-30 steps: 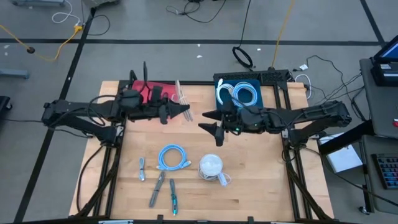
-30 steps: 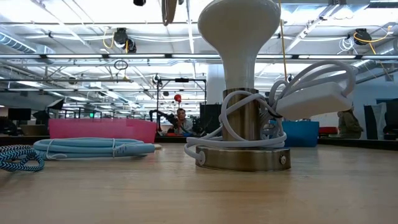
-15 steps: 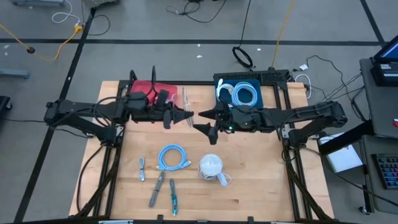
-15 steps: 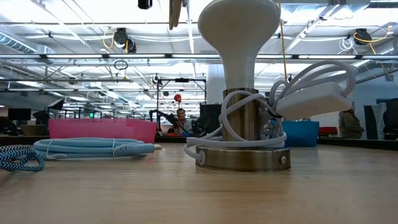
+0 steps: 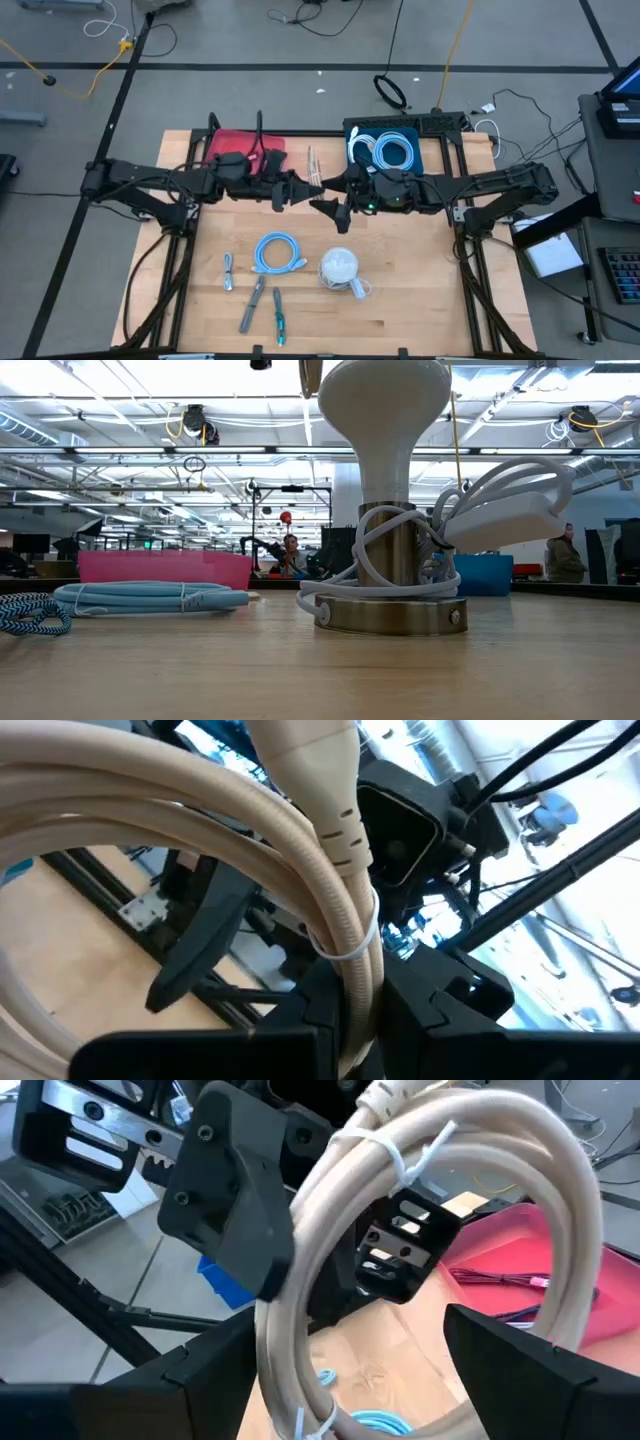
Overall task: Pick & Place USB Port
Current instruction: Put the light brown USB cable into the blue bin
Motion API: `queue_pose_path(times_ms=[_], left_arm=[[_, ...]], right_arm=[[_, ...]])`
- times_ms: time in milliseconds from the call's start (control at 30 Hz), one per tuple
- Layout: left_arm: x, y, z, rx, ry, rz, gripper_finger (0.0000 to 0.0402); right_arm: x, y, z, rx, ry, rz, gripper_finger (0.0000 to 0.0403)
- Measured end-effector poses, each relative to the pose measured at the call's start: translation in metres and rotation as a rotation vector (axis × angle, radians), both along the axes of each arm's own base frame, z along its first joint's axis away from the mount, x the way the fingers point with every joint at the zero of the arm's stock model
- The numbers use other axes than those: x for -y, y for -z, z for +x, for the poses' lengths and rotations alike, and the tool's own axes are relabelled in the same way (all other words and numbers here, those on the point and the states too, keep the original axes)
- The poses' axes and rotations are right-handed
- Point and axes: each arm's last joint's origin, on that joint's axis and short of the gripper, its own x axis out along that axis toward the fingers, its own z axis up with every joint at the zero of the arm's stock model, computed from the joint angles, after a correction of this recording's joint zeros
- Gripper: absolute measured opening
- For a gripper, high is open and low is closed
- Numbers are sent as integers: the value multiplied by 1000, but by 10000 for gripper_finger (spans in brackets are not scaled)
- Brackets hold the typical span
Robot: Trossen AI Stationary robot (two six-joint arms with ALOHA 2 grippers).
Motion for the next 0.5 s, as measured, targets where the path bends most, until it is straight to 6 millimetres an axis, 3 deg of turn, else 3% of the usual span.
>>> queue_pose_path(times_ms=[167,367,500], left_arm=[[-4,-3,-1,27,-3,11,34],[-12,-11,-10,58,9,23,43],[-15,-16,-22,44,82,39,102]], right_arm=[[3,1,1,-6,-56,40,243],[7,3,-1,-57,-103,-32,44],[18,2,-16,-164,-126,-53,33]])
